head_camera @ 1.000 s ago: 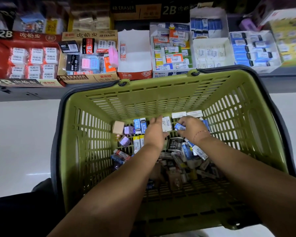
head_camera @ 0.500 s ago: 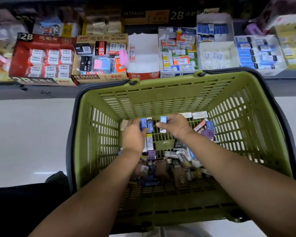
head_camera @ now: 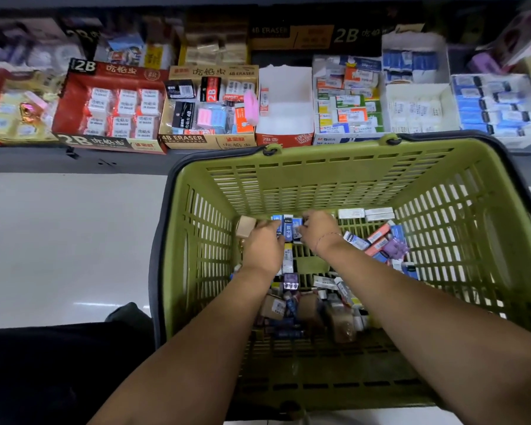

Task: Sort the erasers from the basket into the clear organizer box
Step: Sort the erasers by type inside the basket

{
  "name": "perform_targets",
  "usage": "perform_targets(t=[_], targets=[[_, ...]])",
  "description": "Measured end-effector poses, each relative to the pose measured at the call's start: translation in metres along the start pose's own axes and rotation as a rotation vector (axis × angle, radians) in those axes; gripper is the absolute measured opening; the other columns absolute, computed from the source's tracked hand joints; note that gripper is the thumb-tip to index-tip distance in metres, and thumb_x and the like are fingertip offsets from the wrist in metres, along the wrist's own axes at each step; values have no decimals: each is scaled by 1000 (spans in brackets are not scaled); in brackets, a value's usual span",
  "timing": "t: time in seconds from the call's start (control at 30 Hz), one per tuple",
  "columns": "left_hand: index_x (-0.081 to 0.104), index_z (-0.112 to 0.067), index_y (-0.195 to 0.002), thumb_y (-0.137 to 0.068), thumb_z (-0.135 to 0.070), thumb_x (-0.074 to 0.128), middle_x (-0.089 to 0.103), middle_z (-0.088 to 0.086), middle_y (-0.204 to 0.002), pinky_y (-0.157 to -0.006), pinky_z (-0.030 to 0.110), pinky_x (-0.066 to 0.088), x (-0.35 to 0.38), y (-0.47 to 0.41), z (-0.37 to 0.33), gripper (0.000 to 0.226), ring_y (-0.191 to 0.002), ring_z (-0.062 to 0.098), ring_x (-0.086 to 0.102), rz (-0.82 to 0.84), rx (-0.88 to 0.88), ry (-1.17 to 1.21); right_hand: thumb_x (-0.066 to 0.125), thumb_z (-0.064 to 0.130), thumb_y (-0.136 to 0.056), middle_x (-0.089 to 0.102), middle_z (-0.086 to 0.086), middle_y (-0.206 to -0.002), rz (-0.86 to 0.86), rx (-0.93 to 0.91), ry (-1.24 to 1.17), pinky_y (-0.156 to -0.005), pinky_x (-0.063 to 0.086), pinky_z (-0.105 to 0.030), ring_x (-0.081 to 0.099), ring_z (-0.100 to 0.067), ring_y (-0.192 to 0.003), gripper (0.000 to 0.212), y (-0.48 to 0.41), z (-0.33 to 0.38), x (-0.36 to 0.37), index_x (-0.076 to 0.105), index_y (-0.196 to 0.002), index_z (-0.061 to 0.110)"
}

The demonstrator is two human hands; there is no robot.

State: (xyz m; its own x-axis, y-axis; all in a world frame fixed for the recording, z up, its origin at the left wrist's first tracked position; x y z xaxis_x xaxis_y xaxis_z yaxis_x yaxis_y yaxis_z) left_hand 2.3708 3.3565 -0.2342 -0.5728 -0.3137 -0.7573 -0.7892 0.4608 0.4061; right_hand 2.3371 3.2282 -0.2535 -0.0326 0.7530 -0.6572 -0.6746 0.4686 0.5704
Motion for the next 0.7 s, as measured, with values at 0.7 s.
perform_targets(t=[0.7], targets=[[50, -14, -137, -97, -16, 49, 41, 2, -136, -97, 36, 43, 7, 6, 14, 41, -110, 25, 55, 32, 82, -195, 61, 20, -89, 69, -4, -99, -259, -60, 133, -76, 53, -31, 65, -26, -91, 16, 13, -42, -37, 65, -104, 18]])
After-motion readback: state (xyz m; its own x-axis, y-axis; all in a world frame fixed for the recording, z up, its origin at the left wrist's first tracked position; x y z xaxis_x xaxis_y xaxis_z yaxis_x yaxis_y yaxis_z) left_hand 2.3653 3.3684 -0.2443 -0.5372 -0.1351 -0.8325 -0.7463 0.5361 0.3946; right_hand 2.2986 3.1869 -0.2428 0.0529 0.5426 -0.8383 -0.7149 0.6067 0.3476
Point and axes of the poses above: each hand's wrist, its own y-axis away from the middle knuckle, its own x-axis out of the palm, z = x × y, the point moved 1 cm from there along -y, towards the middle knuckle
